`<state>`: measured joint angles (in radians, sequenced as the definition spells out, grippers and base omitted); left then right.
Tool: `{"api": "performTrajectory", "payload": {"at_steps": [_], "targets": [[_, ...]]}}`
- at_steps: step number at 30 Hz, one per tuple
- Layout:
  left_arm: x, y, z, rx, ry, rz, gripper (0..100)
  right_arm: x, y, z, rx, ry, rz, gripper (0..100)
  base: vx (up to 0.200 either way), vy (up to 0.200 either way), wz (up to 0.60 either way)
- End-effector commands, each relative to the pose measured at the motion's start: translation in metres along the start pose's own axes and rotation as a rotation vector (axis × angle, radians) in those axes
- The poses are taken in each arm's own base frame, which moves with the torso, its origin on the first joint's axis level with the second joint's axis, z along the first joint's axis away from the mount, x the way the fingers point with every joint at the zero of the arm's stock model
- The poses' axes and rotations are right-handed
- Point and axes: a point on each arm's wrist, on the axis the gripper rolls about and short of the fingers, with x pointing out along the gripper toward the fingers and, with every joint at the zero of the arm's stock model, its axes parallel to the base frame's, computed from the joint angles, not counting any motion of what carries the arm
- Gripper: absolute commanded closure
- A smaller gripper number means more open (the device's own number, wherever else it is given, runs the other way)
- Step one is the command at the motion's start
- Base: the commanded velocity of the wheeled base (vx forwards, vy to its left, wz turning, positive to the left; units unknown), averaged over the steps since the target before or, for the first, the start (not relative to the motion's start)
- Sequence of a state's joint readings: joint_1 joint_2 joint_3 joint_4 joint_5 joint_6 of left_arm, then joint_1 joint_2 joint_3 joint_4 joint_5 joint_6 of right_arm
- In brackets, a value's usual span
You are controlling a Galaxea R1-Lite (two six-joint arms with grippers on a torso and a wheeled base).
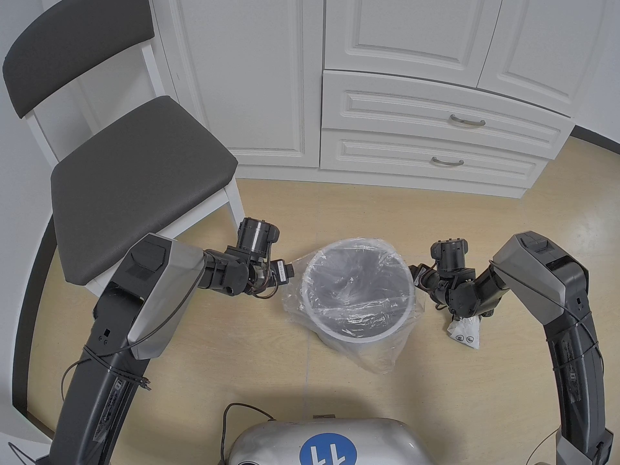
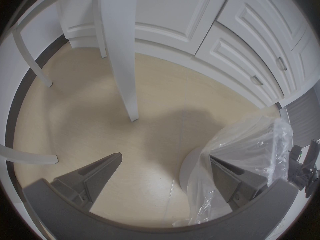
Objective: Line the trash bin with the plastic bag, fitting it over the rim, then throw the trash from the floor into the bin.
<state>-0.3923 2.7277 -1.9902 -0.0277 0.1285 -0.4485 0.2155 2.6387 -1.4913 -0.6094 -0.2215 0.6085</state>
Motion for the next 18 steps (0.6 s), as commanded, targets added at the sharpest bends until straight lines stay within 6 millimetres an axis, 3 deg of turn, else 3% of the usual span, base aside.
{"api": "performTrajectory", "payload": {"at_steps": [1, 13, 18], "targets": [[0.009, 0.003, -0.012, 0.011, 0.041, 0.018, 0, 0.008, -0.006, -0.012, -0.009, 0.036, -0.027, 0, 0.000, 0.000, 0.00], [0.008, 0.004, -0.016, 0.030, 0.084, 0.038, 0, 0.013, -0.007, -0.012, -0.004, 0.056, -0.058, 0, 0.000, 0.000, 0.00], [-0.013, 0.001, 0.009, 0.011, 0.034, 0.023, 0, -0.002, 0.003, 0.004, 0.024, 0.032, -0.038, 0, 0.000, 0.000, 0.00]]}}
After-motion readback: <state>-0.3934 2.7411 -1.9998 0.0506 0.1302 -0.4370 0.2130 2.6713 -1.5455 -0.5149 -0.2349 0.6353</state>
